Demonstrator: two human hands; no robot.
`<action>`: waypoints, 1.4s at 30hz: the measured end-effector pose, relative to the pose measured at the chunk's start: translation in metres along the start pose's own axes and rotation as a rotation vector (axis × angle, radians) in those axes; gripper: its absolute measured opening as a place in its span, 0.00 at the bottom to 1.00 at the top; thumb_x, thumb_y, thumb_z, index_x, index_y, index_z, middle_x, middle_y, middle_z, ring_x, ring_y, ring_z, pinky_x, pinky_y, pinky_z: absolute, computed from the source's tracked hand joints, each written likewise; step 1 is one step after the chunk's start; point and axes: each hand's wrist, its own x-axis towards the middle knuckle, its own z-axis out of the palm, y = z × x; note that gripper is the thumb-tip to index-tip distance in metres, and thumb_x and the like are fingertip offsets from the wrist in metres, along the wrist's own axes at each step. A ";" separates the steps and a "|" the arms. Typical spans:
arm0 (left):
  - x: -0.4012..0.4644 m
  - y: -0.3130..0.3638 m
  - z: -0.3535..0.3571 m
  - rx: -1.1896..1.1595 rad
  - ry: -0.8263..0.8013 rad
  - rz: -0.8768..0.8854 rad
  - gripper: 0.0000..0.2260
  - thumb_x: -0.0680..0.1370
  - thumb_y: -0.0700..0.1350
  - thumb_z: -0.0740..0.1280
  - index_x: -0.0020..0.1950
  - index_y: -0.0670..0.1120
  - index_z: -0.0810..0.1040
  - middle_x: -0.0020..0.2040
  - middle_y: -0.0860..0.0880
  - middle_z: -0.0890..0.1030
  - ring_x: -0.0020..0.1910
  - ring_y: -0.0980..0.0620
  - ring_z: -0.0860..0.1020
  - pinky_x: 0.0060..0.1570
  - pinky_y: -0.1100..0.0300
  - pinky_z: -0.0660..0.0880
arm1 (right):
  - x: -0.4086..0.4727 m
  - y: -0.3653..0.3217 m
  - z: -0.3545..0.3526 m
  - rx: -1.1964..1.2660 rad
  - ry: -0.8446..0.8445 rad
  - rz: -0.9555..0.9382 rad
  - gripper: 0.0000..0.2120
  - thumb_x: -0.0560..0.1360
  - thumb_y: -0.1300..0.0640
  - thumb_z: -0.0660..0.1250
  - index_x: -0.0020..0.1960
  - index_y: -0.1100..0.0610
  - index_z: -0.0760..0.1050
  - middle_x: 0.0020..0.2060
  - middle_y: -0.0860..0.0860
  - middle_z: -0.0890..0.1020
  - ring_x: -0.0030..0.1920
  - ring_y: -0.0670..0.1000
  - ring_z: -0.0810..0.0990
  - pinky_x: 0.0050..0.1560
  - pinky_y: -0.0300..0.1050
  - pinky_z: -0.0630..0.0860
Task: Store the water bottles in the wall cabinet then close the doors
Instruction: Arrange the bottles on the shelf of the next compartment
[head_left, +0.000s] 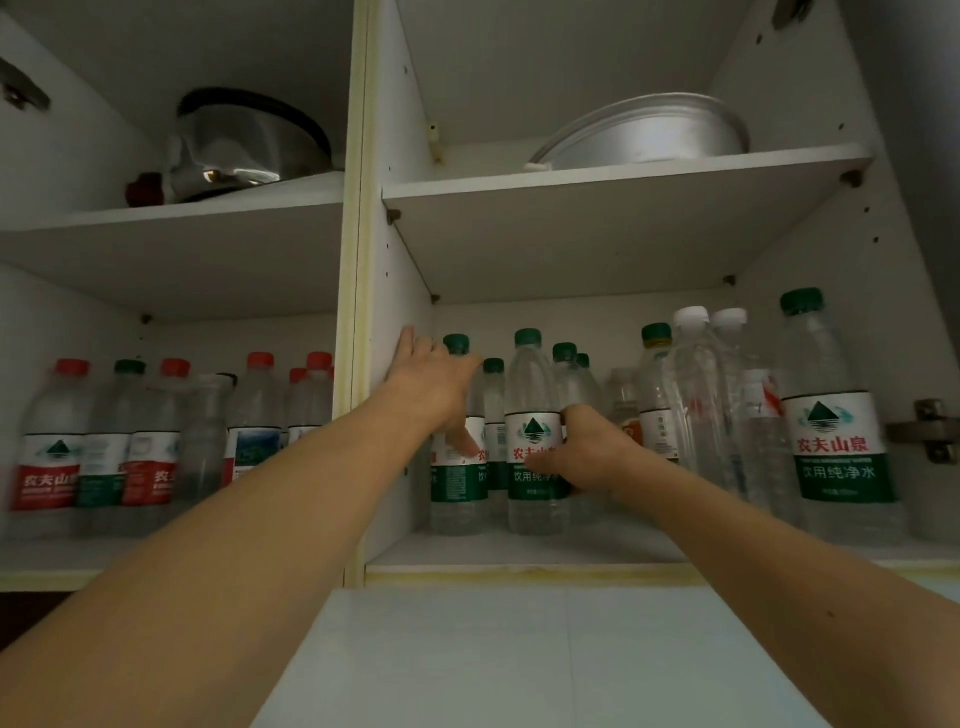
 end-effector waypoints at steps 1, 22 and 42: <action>-0.001 0.000 -0.002 0.042 -0.004 -0.009 0.55 0.60 0.74 0.74 0.80 0.53 0.56 0.75 0.40 0.68 0.76 0.37 0.61 0.76 0.35 0.42 | 0.001 -0.003 0.002 -0.006 -0.012 -0.005 0.12 0.75 0.57 0.74 0.46 0.50 0.70 0.53 0.54 0.81 0.55 0.55 0.81 0.58 0.55 0.81; -0.018 -0.006 0.003 0.279 0.130 0.004 0.52 0.67 0.74 0.69 0.79 0.45 0.58 0.74 0.41 0.69 0.74 0.40 0.66 0.77 0.38 0.51 | 0.009 -0.017 0.033 -0.065 -0.031 -0.053 0.18 0.76 0.56 0.74 0.64 0.58 0.75 0.60 0.56 0.82 0.59 0.56 0.81 0.62 0.53 0.78; 0.037 0.086 -0.026 -0.851 0.401 0.218 0.28 0.81 0.54 0.67 0.77 0.47 0.62 0.74 0.42 0.66 0.68 0.43 0.70 0.58 0.53 0.71 | -0.093 0.071 -0.058 -0.252 0.648 -0.081 0.39 0.76 0.49 0.73 0.78 0.53 0.54 0.68 0.55 0.71 0.63 0.57 0.76 0.61 0.55 0.77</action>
